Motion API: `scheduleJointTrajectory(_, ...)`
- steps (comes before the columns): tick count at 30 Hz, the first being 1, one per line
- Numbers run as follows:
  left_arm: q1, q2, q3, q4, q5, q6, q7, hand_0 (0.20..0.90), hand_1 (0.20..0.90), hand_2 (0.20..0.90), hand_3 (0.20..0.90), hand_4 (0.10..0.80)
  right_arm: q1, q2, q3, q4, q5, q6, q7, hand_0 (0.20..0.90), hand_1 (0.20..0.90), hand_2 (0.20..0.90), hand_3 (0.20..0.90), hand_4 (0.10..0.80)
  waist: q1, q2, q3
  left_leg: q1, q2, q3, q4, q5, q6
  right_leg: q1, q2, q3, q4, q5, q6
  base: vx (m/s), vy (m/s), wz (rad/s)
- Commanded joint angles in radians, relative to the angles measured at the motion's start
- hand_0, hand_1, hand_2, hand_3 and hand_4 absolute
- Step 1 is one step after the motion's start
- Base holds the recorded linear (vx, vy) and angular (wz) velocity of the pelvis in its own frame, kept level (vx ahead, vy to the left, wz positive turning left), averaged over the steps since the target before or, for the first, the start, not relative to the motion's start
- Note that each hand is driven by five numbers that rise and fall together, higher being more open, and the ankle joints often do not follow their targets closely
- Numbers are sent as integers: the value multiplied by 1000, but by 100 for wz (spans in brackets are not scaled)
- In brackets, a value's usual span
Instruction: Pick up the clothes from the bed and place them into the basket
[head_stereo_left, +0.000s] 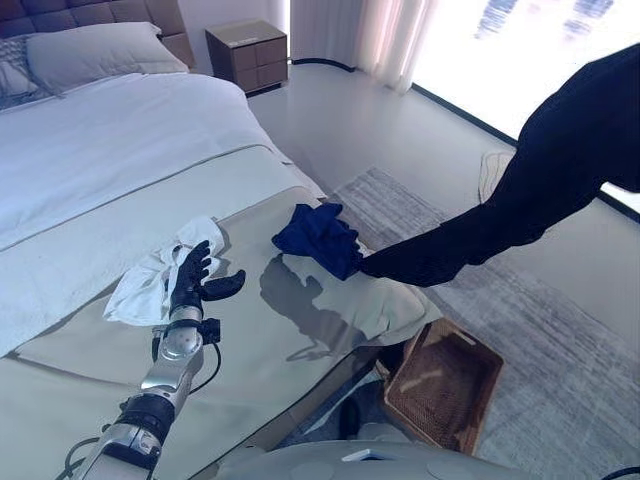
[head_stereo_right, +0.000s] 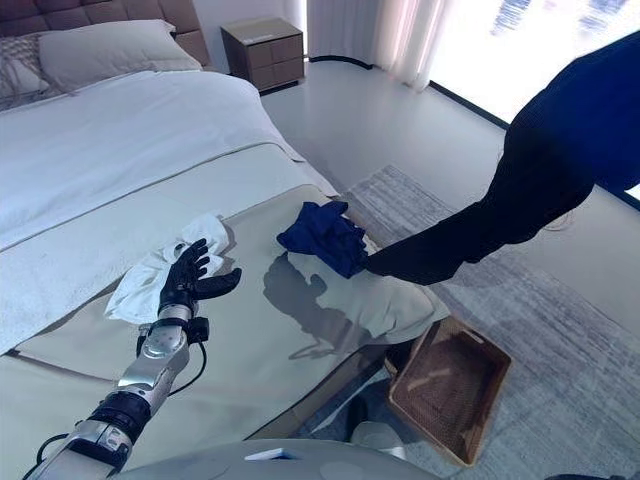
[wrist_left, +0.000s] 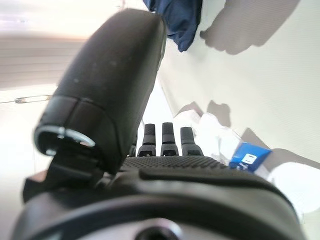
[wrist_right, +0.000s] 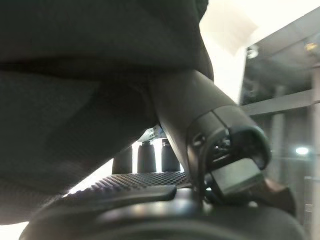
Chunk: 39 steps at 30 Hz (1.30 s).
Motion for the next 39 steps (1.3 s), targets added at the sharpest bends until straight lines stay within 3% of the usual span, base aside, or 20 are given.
scheduleJointTrajectory(1,-130,7,33,-37,54,-101,48,900,900,900,900,800,-58,-65,-134,-103,-44,-186,-73,300,300,300,200,100,-8,0,-36,-47,41,-87,106,-75,-39,99,8,-23,88,-133,11,-11,41,-25)
scheduleJointTrajectory(9,-119,5,19,-1,57,-109,47,900,900,900,900,800,22,-37,-190,-122,-37,-161,-17,300,300,300,200,100,-27,24,-55,17,20,-79,23,-83,-27,107,-2,0,55,-115,36,39,32,-8)
scheduleJointTrajectory(13,-97,3,36,-9,76,-109,25,900,900,900,900,800,72,-5,-188,-153,-46,-78,92,300,300,300,200,100,-34,25,-59,33,15,-68,6,-86,-21,106,3,15,40,-106,40,27,9,-10)
scheduleJointTrajectory(18,-85,2,40,-27,87,-104,0,900,900,900,900,800,117,39,-171,-156,-73,-46,145,300,300,300,200,100,-34,20,-60,41,15,-59,-2,-88,-15,105,9,24,24,-95,41,-2,-5,-2)
scheduleJointTrajectory(32,-99,-7,41,-48,81,-110,2,900,900,900,900,800,291,218,-236,-147,-127,8,83,300,300,300,200,100,-80,41,-32,57,23,-15,-18,-87,-12,78,22,56,20,-79,45,-11,2,-4)
scheduleJointTrajectory(39,-103,-2,46,-100,74,-104,26,900,900,900,900,800,381,285,-261,-45,-191,13,52,300,300,300,200,100,-100,60,-8,48,29,8,-1,-95,-14,52,21,66,33,-80,44,-32,-9,-8)
